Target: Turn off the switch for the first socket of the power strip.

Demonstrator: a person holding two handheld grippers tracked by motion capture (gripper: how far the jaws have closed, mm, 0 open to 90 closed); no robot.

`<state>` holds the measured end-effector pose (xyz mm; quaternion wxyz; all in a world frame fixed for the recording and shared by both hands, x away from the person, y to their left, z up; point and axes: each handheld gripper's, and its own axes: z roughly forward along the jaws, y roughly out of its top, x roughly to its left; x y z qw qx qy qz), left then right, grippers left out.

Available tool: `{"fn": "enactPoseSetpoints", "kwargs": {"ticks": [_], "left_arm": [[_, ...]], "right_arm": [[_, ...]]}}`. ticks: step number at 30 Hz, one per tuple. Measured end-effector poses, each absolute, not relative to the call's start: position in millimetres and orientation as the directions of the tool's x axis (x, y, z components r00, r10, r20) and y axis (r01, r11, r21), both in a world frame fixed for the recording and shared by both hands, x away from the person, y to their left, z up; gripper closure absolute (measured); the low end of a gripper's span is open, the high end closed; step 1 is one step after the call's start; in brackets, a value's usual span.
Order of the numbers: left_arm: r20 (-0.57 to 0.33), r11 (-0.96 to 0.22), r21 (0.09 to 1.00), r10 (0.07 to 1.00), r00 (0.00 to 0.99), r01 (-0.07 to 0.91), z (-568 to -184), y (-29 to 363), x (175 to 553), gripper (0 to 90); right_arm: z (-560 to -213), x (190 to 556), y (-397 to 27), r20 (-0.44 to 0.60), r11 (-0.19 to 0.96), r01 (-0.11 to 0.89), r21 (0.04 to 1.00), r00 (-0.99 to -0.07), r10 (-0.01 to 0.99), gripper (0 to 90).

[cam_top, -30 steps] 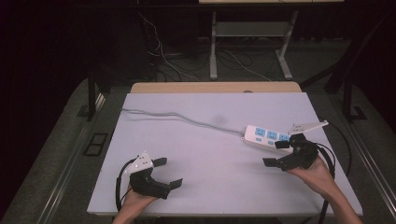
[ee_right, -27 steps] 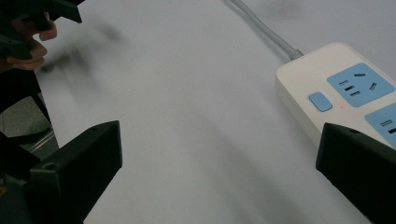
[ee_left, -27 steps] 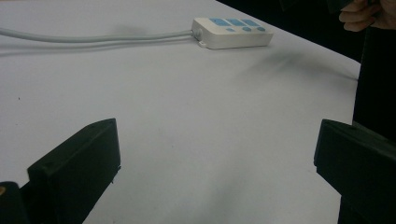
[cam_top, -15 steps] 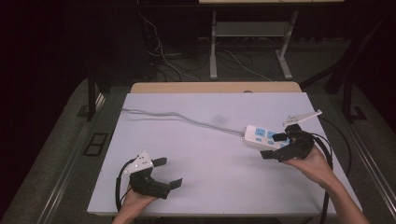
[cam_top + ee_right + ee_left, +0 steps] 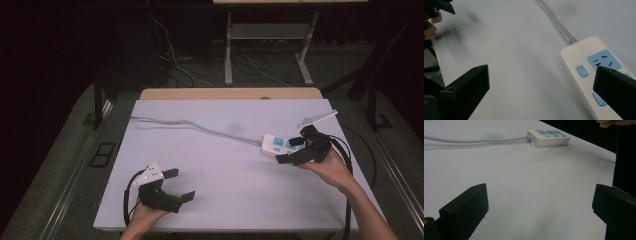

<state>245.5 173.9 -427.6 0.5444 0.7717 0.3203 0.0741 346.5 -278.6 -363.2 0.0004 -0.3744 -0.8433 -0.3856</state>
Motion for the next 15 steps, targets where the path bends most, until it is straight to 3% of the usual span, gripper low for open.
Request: {"fn": "enactPoseSetpoints", "kwargs": {"ticks": [15], "left_arm": [[-0.235,-0.204,0.886,0.574,0.785,0.415,-427.8,173.1,245.8,0.0]], "right_arm": [[-362.4,365.7,-279.1,0.295,0.41,0.661,0.628,-0.691,0.66,0.3]]}}
